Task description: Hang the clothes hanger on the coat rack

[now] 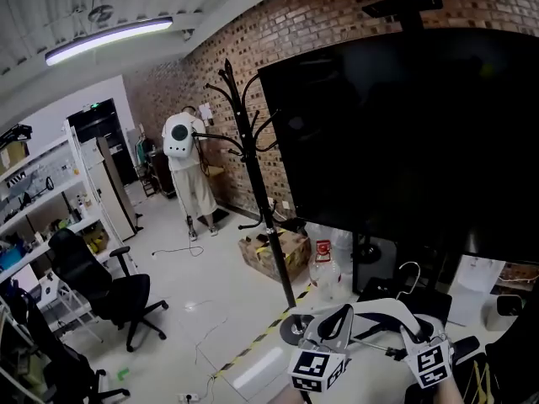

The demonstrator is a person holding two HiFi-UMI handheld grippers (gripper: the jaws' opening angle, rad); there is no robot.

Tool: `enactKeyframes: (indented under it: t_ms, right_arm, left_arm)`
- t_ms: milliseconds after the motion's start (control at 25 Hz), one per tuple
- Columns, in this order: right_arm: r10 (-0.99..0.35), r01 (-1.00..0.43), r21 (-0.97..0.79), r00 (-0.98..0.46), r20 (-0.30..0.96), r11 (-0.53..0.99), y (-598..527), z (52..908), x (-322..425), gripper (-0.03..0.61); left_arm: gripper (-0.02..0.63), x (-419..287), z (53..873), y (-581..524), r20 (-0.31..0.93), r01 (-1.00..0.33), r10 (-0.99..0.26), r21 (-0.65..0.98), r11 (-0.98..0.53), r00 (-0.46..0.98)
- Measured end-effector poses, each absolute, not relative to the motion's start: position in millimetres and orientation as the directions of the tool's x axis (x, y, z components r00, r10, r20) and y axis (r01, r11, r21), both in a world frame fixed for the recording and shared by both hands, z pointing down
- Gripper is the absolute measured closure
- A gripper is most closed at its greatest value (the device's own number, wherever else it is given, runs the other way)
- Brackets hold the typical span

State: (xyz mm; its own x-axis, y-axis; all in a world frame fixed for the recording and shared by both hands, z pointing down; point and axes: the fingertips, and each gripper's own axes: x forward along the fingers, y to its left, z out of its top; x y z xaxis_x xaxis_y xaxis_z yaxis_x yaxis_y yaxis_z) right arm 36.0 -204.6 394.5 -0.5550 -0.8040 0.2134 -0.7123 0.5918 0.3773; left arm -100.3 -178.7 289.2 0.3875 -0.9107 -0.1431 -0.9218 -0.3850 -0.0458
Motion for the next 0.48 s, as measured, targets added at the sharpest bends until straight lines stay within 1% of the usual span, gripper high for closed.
enactKeyframes:
  t_ms: [240, 480]
  right_arm:
    - [-0.762, -0.637, 0.441, -0.616, 0.200, 0.632, -241, 366, -58, 0.469]
    - [-0.714, -0.555, 0.509, -0.675, 0.186, 0.658, -268, 335, -163, 0.470]
  left_arm:
    - [0.609, -192, 266, -186, -0.150, -0.948, -0.936, -0.035, -0.316, 0.318]
    - [0.609, -275, 248, -202, -0.172, -0.952, -0.936, -0.025, -0.306, 0.306]
